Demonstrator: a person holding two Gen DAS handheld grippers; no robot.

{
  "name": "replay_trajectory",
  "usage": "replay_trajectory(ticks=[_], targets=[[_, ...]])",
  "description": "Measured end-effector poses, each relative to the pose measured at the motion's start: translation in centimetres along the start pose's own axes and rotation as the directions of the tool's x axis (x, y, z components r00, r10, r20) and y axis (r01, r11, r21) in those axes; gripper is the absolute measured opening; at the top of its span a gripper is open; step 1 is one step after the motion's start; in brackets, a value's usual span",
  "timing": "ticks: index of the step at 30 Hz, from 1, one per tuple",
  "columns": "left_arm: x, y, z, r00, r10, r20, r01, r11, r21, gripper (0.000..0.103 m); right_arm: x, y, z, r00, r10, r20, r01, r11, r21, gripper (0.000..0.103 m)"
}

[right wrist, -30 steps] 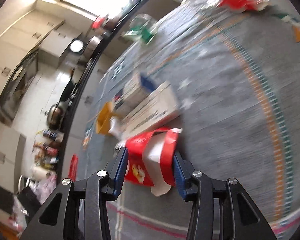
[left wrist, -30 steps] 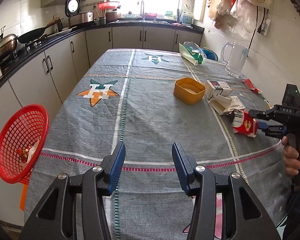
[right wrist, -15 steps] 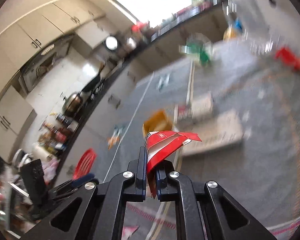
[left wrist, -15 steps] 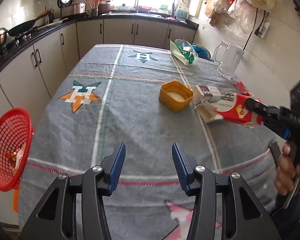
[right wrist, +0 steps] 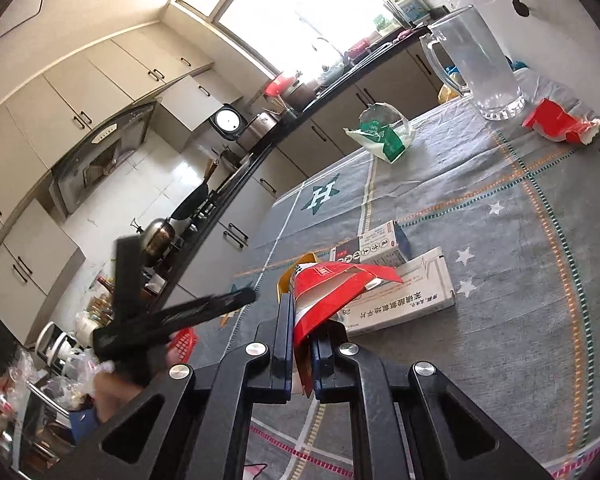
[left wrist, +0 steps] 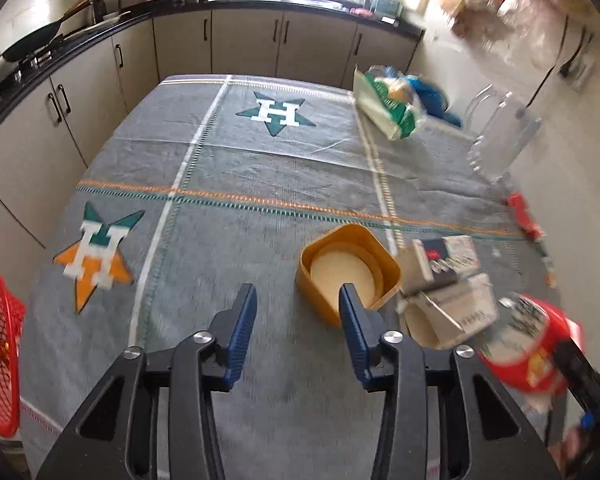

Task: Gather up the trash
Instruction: 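Grasp the red-white tissue box with the right gripper while the left grasps the orange container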

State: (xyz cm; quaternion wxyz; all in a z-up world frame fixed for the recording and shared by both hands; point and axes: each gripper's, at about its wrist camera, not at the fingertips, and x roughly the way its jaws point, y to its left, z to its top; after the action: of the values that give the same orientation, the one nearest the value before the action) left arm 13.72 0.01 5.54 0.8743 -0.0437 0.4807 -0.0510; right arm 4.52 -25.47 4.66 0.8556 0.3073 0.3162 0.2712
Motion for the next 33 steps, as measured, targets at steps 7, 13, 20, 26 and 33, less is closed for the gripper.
replay_trajectory(ticks=[7, 13, 20, 26, 33], targets=[[4.6, -1.0, 1.5, 0.996, 0.048, -0.081, -0.047, 0.999, 0.017, 0.027, -0.3, -0.3, 0.1, 1.0, 0.021, 0.003, -0.021, 1.0, 0.019, 0.008], [5.4, -1.2, 0.9, 0.996, 0.057, -0.074, -0.055, 0.998, 0.021, 0.012, -0.2, -0.1, 0.0, 1.0, 0.022, 0.003, -0.022, 1.0, 0.007, 0.008], [2.2, -1.2, -2.7, 0.997, 0.073, -0.021, -0.071, 0.995, 0.068, 0.012, -0.1, 0.1, -0.1, 1.0, 0.012, 0.001, -0.012, 1.0, -0.009, 0.008], [-2.5, -0.3, -7.3, 0.996, 0.063, 0.06, -0.069, 0.993, 0.1, 0.012, 0.4, 1.1, -0.5, 1.0, -0.014, -0.007, 0.013, 0.998, -0.061, 0.008], [-5.7, 0.4, -10.2, 0.983, 0.085, 0.161, -0.097, 0.993, 0.069, 0.012, 0.8, 1.9, -0.9, 0.999, -0.033, -0.017, 0.031, 0.993, -0.114, 0.008]])
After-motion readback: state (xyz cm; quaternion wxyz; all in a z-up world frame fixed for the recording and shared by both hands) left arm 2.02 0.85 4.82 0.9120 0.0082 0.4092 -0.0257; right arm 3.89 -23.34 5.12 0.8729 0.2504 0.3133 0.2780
